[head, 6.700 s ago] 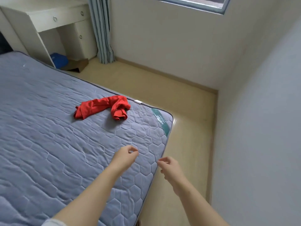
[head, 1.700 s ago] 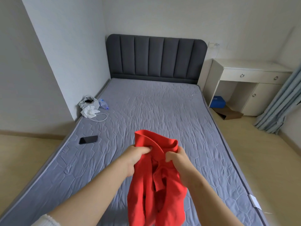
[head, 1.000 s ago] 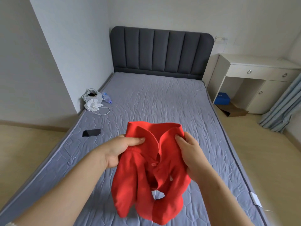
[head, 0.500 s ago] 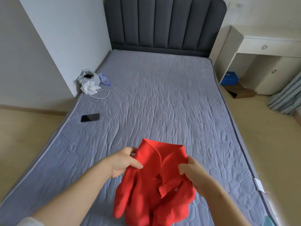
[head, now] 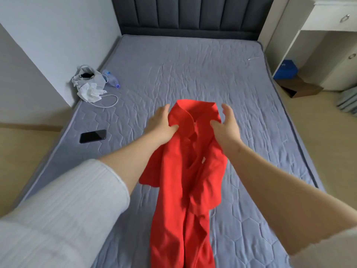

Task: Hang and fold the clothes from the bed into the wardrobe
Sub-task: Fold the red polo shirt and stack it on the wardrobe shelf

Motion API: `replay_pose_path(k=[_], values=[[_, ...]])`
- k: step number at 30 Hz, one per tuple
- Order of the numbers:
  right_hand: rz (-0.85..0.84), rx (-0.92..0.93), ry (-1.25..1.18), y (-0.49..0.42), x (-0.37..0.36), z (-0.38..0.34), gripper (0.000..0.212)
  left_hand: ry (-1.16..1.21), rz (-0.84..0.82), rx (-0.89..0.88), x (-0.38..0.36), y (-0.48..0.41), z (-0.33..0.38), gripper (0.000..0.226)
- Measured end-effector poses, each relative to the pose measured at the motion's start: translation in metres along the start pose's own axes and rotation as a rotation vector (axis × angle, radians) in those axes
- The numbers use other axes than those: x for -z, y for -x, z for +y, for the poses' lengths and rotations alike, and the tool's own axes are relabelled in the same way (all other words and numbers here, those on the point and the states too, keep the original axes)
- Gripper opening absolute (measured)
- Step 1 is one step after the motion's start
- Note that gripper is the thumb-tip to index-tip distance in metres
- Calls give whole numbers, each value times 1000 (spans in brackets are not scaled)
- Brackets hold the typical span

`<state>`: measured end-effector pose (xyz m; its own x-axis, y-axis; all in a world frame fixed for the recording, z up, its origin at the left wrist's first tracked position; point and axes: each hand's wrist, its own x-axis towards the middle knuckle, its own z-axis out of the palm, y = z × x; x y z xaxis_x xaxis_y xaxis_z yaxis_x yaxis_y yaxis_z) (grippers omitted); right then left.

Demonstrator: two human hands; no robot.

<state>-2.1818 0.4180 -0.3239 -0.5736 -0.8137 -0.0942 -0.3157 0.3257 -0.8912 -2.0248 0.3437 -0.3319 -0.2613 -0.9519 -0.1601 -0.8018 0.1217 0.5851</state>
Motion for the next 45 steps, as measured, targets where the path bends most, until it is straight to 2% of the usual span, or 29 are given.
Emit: replay_pose_path(k=[2,7,12,18,20,24,26,27,29,31,34,37,39,45], values=[[-16,10,36,-7,-11,14,64,-34,-55,-10,-17,-12,-13,75],[-171,-149,145,42,-35,110,63,-2,-242,38,-86,25,-67,52],[-358,-281,173,105,-59,207,59,-55,-445,143,-167,93,-135,46],[-463,-528,227,179,-83,316,62,-65,-549,357,-252,177,-213,42],[-437,-601,271,197,-86,345,61,-79,-508,475,-273,196,-232,43],[-233,-766,355,215,-86,385,74,-159,-263,765,-298,221,-261,63],[-219,-839,304,222,-87,397,69,-155,-275,903,-303,233,-275,77],[-216,-857,229,225,-88,400,58,-66,-303,955,-307,237,-281,76],[-178,-858,93,229,-89,402,28,136,-320,992,-312,243,-288,54],[-132,-868,40,232,-86,401,12,327,-252,1008,-309,244,-289,34],[-58,-943,-102,237,-74,399,16,592,-151,1104,-298,246,-283,29],[4,-979,-176,241,-53,394,21,821,-234,1225,-279,251,-274,21],[57,-999,-188,242,-39,390,24,846,-196,1260,-268,256,-273,20],[265,-1125,-311,242,3,385,25,836,100,1336,-237,276,-286,25]])
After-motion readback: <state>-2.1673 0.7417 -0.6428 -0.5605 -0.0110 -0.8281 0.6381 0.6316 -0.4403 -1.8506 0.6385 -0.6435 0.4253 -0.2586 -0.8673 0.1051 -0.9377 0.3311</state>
